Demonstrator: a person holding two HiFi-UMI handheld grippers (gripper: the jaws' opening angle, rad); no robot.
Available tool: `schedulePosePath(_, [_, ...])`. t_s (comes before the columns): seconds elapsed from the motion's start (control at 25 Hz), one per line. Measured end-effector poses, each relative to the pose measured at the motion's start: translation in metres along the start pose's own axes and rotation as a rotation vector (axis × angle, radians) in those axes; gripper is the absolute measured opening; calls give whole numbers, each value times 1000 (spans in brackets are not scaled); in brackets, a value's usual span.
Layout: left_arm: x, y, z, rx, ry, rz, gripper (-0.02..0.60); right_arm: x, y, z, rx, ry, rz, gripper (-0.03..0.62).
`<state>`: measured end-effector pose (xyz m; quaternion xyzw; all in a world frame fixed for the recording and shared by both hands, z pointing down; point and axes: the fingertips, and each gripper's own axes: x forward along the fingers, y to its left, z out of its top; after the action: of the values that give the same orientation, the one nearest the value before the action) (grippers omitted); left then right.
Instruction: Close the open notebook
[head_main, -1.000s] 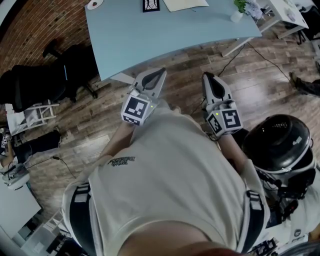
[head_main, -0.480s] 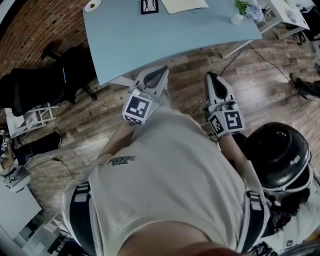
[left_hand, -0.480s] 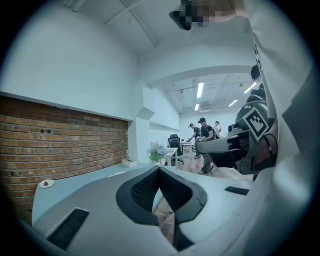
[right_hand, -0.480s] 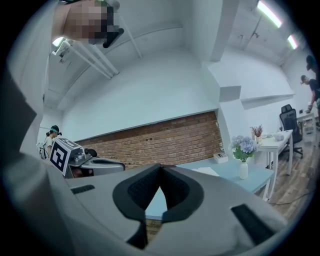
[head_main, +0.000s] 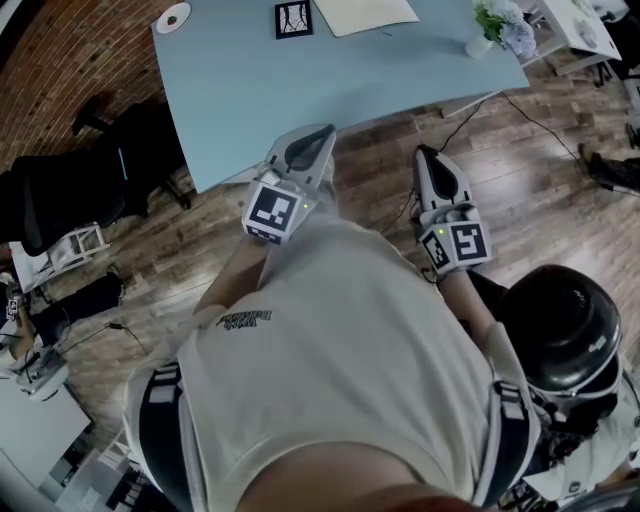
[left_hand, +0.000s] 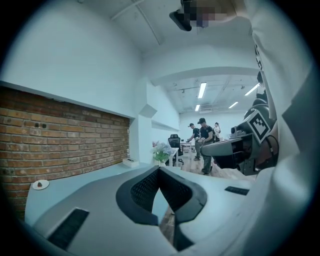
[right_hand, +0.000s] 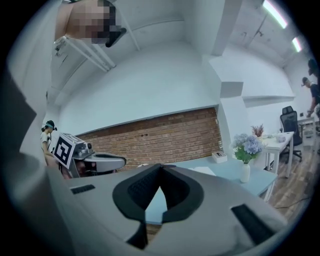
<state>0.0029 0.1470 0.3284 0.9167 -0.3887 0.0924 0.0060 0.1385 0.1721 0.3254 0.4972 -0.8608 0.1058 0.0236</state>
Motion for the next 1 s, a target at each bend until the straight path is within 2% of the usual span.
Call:
schedulePosePath(0.28, [23,38,-4,-29,19,6,8,44,-6,2,-12,38,23,3])
schedulePosePath(0.68, [52,98,-6,-60,36,0,9,111,-22,22,-54,67,12,3])
schedulePosePath(1.0, [73,156,-2,-74,10,7,8,173,-29,34,-89,75,5,3])
